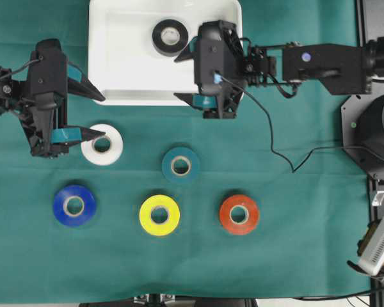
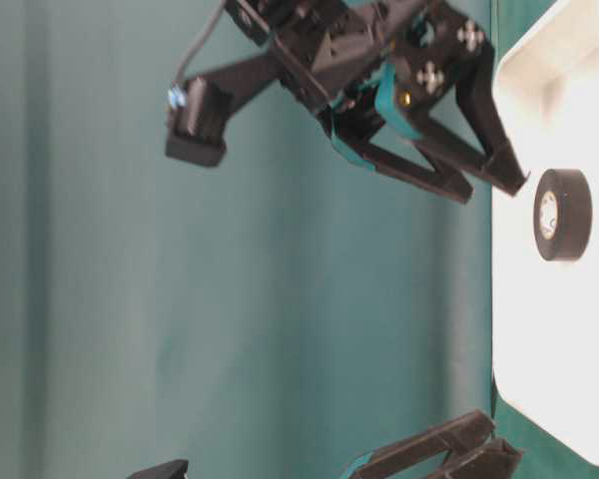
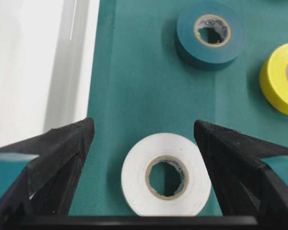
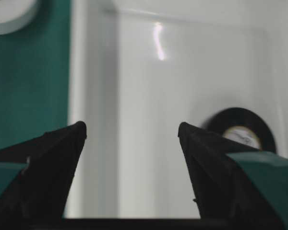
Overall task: Put the tape alternately from left to right into the white case.
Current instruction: 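Lift the right gripper out of the tray and move it aside, then move the left gripper down to the blue roll and grasp it, then carry the blue roll into the tray beside the black roll, release, then move the left gripper back over the white tape roll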
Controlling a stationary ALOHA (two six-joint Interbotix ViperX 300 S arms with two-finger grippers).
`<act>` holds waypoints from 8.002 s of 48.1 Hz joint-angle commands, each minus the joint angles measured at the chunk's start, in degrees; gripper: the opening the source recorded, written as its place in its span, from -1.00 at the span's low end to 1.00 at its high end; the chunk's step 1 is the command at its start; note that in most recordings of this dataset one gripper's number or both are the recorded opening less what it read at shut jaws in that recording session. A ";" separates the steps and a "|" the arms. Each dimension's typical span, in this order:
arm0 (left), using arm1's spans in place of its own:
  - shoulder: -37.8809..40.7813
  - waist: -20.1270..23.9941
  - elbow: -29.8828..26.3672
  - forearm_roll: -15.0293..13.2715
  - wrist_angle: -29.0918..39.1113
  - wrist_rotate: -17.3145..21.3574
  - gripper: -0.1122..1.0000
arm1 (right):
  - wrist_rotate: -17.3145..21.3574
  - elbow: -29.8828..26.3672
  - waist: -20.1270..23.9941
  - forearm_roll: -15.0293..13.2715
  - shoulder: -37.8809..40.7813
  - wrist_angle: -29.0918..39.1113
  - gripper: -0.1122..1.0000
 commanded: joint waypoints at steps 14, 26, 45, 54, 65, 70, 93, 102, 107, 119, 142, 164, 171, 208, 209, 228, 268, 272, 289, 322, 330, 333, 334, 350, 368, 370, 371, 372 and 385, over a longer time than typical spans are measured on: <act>-0.44 -0.09 -0.44 0.00 -0.09 0.09 0.26 | 0.09 4.39 7.56 -0.09 -5.19 -4.22 0.65; -0.44 0.00 -0.44 0.00 -0.09 0.00 0.26 | 0.09 7.82 11.34 -0.09 -8.00 -4.31 0.65; -0.44 -0.09 -0.44 0.00 -0.09 0.00 0.26 | 0.09 10.99 12.83 -0.09 -10.20 -5.62 0.65; -0.44 0.00 -0.44 0.00 -0.09 -0.09 0.26 | 0.09 10.90 12.74 -0.09 -10.20 -7.03 0.65; -0.44 -0.18 -0.44 0.00 -0.09 -0.18 0.26 | 0.09 10.99 12.83 -0.09 -10.20 -7.03 0.65; -0.53 -0.97 -0.44 0.00 0.18 -0.26 0.26 | 0.09 10.99 12.74 -0.09 -10.20 -7.03 0.65; -0.35 -11.25 -0.53 0.00 6.86 -0.35 0.26 | 0.09 10.99 12.83 -0.09 -10.20 -7.03 0.65; 0.62 -14.59 -0.70 -0.09 7.29 -0.53 0.26 | 0.09 10.99 12.74 -0.09 -10.11 -7.03 0.65; 2.46 -16.52 -1.05 -0.09 7.29 -2.02 0.26 | 0.09 11.07 12.83 -0.09 -10.20 -6.94 0.65; 6.77 -18.63 -1.93 -0.09 7.29 -6.77 0.26 | 0.18 10.81 12.83 -0.09 -9.67 -7.03 0.65; 14.33 -18.63 -3.34 -0.09 7.29 -6.86 0.26 | 0.18 10.55 12.83 -0.09 -9.23 -7.03 0.65; 17.49 -18.81 -4.04 -0.09 7.29 -6.86 0.25 | 0.18 10.55 12.83 -0.09 -9.23 -7.03 0.65; 17.49 -19.16 -4.13 -0.09 7.29 -6.86 0.19 | 0.18 10.63 12.74 0.00 -9.14 -7.12 0.65; 15.38 -19.78 -6.15 -0.09 6.86 -6.94 -0.84 | 0.18 10.81 12.83 0.00 -9.14 -7.12 0.65; 15.12 -19.78 -6.50 -0.09 6.86 -6.86 -0.84 | 0.18 10.81 12.74 0.00 -9.23 -7.03 0.66; 14.06 -15.12 -12.48 0.26 6.77 -6.24 -0.84 | 0.18 10.81 12.83 -0.09 -9.14 -7.12 0.65; 10.63 8.00 -12.13 0.35 7.12 10.63 -0.84 | 0.26 10.20 12.92 0.18 -7.82 -7.12 0.65; 11.16 10.81 -12.30 0.35 6.86 13.01 -0.84 | 0.26 10.11 12.83 0.18 -7.82 -7.12 0.65; 13.27 19.34 -13.36 0.35 5.89 19.51 -0.84 | 0.26 10.11 12.83 0.18 -7.82 -7.12 0.65; 19.69 26.72 -16.61 0.35 -1.14 22.15 -0.84 | 0.26 10.55 12.92 0.26 -7.82 -7.12 0.65; 19.69 26.98 -16.17 0.35 -0.88 21.97 -0.78 | 0.26 10.55 12.83 0.26 -7.82 -7.12 0.65; 19.60 26.89 -15.91 0.35 -0.88 21.97 -0.62 | 0.26 10.63 12.92 0.26 -7.82 -7.12 0.65; 19.69 26.89 -15.82 0.35 -0.79 21.97 -0.55 | 0.26 10.63 12.92 0.35 -7.82 -7.12 0.66; 17.93 26.89 -14.15 0.35 -0.70 21.88 0.31 | 0.26 10.63 12.83 0.26 -7.82 -7.12 0.65; 12.13 24.08 -10.20 0.18 -0.62 21.71 0.31 | 0.26 10.55 12.83 0.26 -7.82 -7.12 0.65; 11.34 23.38 -9.58 0.18 -0.53 21.71 0.31 | 0.26 10.46 12.83 0.35 -7.82 -7.12 0.65; 10.90 22.94 -9.23 0.26 -0.53 21.71 0.31 | 0.26 10.55 12.83 0.26 -7.82 -7.12 0.65; 10.55 22.50 -8.96 0.18 -0.53 21.62 0.31 | 0.26 10.55 12.83 0.26 -7.82 -7.12 0.65; 6.33 16.26 -6.15 0.18 -0.26 21.62 0.31 | 0.26 10.37 12.83 0.26 -7.82 -7.12 0.65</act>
